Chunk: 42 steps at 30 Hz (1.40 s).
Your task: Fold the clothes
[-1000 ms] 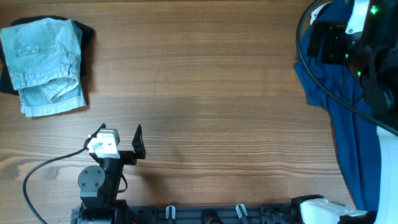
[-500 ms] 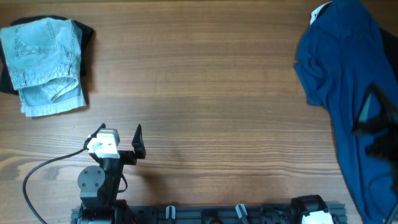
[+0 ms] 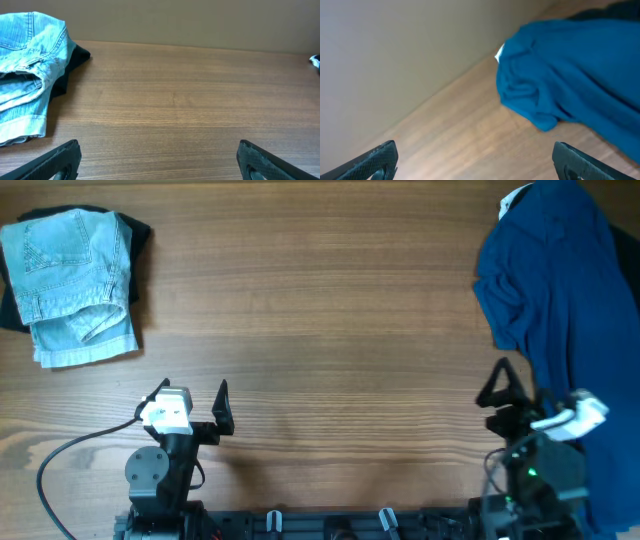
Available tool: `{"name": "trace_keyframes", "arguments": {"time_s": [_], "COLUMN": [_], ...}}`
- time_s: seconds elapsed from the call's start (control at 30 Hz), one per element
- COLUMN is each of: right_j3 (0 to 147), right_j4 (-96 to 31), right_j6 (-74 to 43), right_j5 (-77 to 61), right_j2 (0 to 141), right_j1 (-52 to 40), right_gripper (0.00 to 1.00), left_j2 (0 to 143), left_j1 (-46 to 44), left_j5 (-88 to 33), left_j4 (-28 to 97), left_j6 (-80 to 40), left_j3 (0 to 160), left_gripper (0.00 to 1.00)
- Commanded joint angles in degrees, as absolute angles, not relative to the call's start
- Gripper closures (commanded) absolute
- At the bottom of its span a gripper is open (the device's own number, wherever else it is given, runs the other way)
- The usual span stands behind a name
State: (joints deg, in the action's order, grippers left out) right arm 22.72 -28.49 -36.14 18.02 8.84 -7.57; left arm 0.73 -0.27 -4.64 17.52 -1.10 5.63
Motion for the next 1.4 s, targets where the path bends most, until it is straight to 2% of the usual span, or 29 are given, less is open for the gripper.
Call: {"name": "trace_keyframes", "arguments": {"time_s": [0.0, 0.13, 0.3, 0.6, 1.37], "right_j3": [15.7, 10.5, 7.2, 7.2, 7.1], "right_j4": [-23.2, -22.2, -20.3, -19.7, -20.0], "right_j6": [-23.2, -9.2, -5.7, -6.2, -6.2], "right_j5": [11.6, 6.7, 5.1, 3.5, 2.9], "right_j2": [6.7, 6.7, 6.4, 0.3, 0.2], "right_j1": [-7.8, -7.8, -7.8, -7.8, -7.8], "right_gripper": [0.00, 0.00, 0.00, 0.00, 0.00], "left_j2": [0.3, 0.3, 0.3, 0.3, 0.3], "left_j1": [-0.5, -0.5, -0.5, -0.5, -0.5], "left_j5": [-5.5, -5.5, -5.5, -5.5, -5.5], "left_j4": [17.3, 17.3, 17.3, 17.3, 17.3], "left_j6": [-0.4, -0.4, -0.4, -0.4, -0.4], "left_j3": [5.4, 5.4, 5.4, 5.4, 5.4], "left_gripper": [0.00, 0.00, 0.00, 0.00, 0.00]}}
